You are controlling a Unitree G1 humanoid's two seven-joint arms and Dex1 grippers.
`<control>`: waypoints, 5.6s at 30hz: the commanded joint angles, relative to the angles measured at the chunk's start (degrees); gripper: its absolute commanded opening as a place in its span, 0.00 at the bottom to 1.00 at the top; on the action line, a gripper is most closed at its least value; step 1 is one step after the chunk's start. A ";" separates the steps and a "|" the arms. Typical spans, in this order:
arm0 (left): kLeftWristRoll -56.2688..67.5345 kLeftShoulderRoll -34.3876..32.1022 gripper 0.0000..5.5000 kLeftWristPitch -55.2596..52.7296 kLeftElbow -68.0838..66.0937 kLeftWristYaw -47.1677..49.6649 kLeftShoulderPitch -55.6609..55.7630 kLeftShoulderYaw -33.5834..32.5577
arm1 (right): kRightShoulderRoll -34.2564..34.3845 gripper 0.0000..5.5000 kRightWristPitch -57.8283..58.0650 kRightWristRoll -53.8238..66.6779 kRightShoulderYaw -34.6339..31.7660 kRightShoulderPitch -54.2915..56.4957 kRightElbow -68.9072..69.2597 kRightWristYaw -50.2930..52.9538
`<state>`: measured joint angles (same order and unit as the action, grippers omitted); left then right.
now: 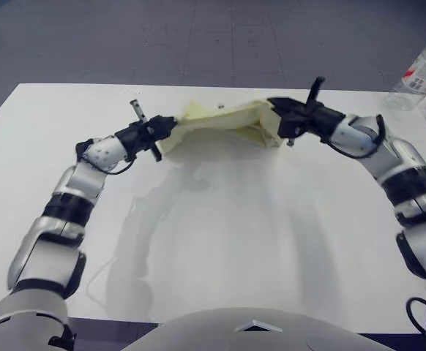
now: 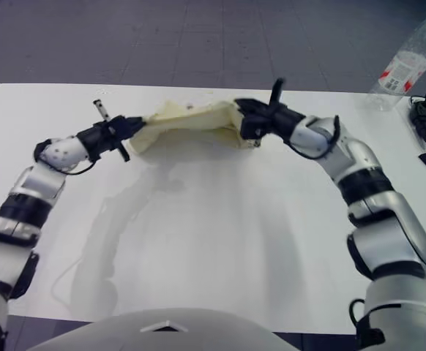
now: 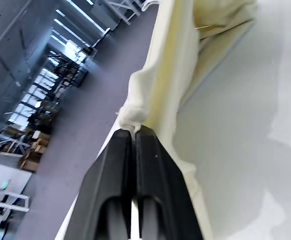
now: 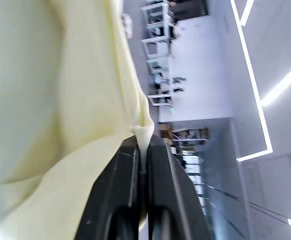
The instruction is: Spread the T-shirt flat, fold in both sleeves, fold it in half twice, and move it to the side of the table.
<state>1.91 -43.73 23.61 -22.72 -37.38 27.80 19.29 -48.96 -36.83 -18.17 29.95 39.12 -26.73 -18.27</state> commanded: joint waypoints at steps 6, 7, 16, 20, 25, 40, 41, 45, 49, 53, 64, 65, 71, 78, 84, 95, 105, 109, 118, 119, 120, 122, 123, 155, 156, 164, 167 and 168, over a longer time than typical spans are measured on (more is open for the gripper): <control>18.36 -37.16 0.00 -6.56 44.73 -24.25 -51.24 -13.20 | -57.51 0.00 5.45 25.23 13.33 -39.75 55.60 -17.67; 18.50 -36.11 0.00 -6.95 46.04 -26.30 -55.23 -17.37 | -58.48 0.00 6.00 25.26 13.52 -40.52 56.36 -17.31; 13.97 -30.49 0.00 -14.17 57.31 -31.64 -67.44 -25.55 | -63.67 0.00 13.58 22.16 15.65 -48.70 64.66 -13.27; 11.23 -28.68 0.00 -17.85 60.93 -30.76 -70.93 -25.47 | -65.70 0.00 16.57 22.19 14.58 -51.50 66.22 -11.90; 9.25 -26.74 0.00 -20.39 62.78 -30.01 -72.55 -25.69 | -63.51 0.00 18.04 19.44 12.41 -54.08 65.62 -9.79; 18.17 -17.96 0.32 -27.10 63.49 -26.71 -65.27 -29.05 | -61.75 0.38 11.67 37.17 3.83 -55.56 60.86 -11.97; 20.78 -17.22 0.36 -27.90 63.59 -26.78 -64.89 -30.44 | -62.49 0.42 9.71 40.38 3.49 -55.11 59.72 -12.84; 29.09 -14.99 0.51 -29.57 68.31 -28.92 -68.22 -34.31 | -57.42 0.56 9.36 51.99 -3.76 -51.11 53.52 -16.75; 31.18 -14.66 0.64 -30.31 69.44 -30.77 -68.72 -35.98 | -42.55 0.68 23.08 51.13 -8.37 -44.14 51.83 -15.17; 32.54 -14.03 0.76 -31.39 67.72 -30.64 -65.79 -37.54 | -32.28 0.80 32.17 42.20 -6.93 -42.24 51.83 -16.91; 7.98 -3.71 0.98 -30.52 53.34 -12.86 -51.68 -18.39 | -23.61 0.98 32.71 14.66 -2.27 -45.08 46.24 -27.48; 6.47 -3.10 0.98 -30.44 52.26 -12.04 -50.99 -17.22 | -23.21 0.98 32.38 14.12 -2.88 -45.10 45.53 -27.71; -4.63 -1.14 0.98 -29.17 43.57 -8.06 -47.53 -9.11 | -23.97 0.98 32.43 14.83 -7.51 -46.99 45.16 -30.32; -10.59 -0.11 0.98 -30.83 37.80 0.10 -47.29 -9.01 | -21.02 0.98 31.40 16.59 -10.09 -40.19 31.40 -37.47; -12.02 -0.13 0.98 -30.80 35.86 3.53 -46.90 -8.36 | -18.01 0.98 30.47 16.14 -10.99 -38.32 19.80 -39.76; -11.65 1.29 0.98 -30.00 35.45 6.71 -44.84 -7.95 | -14.86 0.98 35.67 24.67 -17.96 -40.07 25.13 -43.78; -3.32 2.80 0.98 -27.60 43.93 2.90 -47.08 -10.08 | -13.23 0.98 38.78 35.09 -26.46 -38.93 33.94 -48.12; -1.12 2.60 0.98 -28.19 46.49 1.25 -46.63 -11.16 | -12.11 0.98 39.96 36.20 -29.79 -35.40 29.09 -48.02; -1.76 2.44 0.98 -31.51 49.83 2.00 -45.43 -16.38 | -1.61 0.98 42.05 33.05 -26.90 -26.33 25.50 -42.46; -2.50 2.29 0.98 -31.98 49.81 2.09 -45.13 -16.29 | 0.98 0.98 42.49 31.91 -25.30 -25.70 25.64 -40.61; -3.05 2.20 0.98 -32.28 49.68 2.18 -44.82 -16.21 | 3.72 0.98 42.82 30.79 -23.74 -25.05 25.53 -38.82; -4.36 2.01 0.98 -33.11 49.28 2.62 -44.50 -16.41 | 9.98 0.98 43.47 28.71 -20.78 -23.09 24.18 -34.75; -5.06 1.90 0.98 -33.51 49.03 2.92 -44.58 -16.63 | 12.66 0.98 44.03 28.18 -19.81 -22.04 23.31 -33.25; -16.64 -1.72 0.98 -35.81 43.81 5.71 -47.18 -17.72 | 40.06 0.98 20.86 -3.09 -1.36 -1.26 -27.63 -4.39; -16.75 -1.59 0.98 -36.00 44.03 5.80 -47.28 -17.61 | 39.91 0.98 19.74 -4.05 -0.86 -0.67 -28.95 -3.04; -17.55 -0.79 0.98 -37.61 44.62 7.61 -46.93 -18.12 | 39.78 0.98 14.45 -1.79 -2.18 -0.60 -27.86 -6.33; -17.01 -0.19 0.98 -37.94 45.40 7.47 -46.73 -18.06 | 39.72 0.98 14.81 0.96 -3.60 -1.55 -25.02 -10.28; -17.05 0.01 0.98 -37.96 45.61 7.47 -46.74 -17.87 | 39.77 0.98 15.22 1.90 -4.32 -1.77 -24.09 -11.10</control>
<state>-14.34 -44.17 -12.83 23.34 -29.12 -18.02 0.76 -8.66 -23.37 -17.11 26.06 39.93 -51.50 -25.97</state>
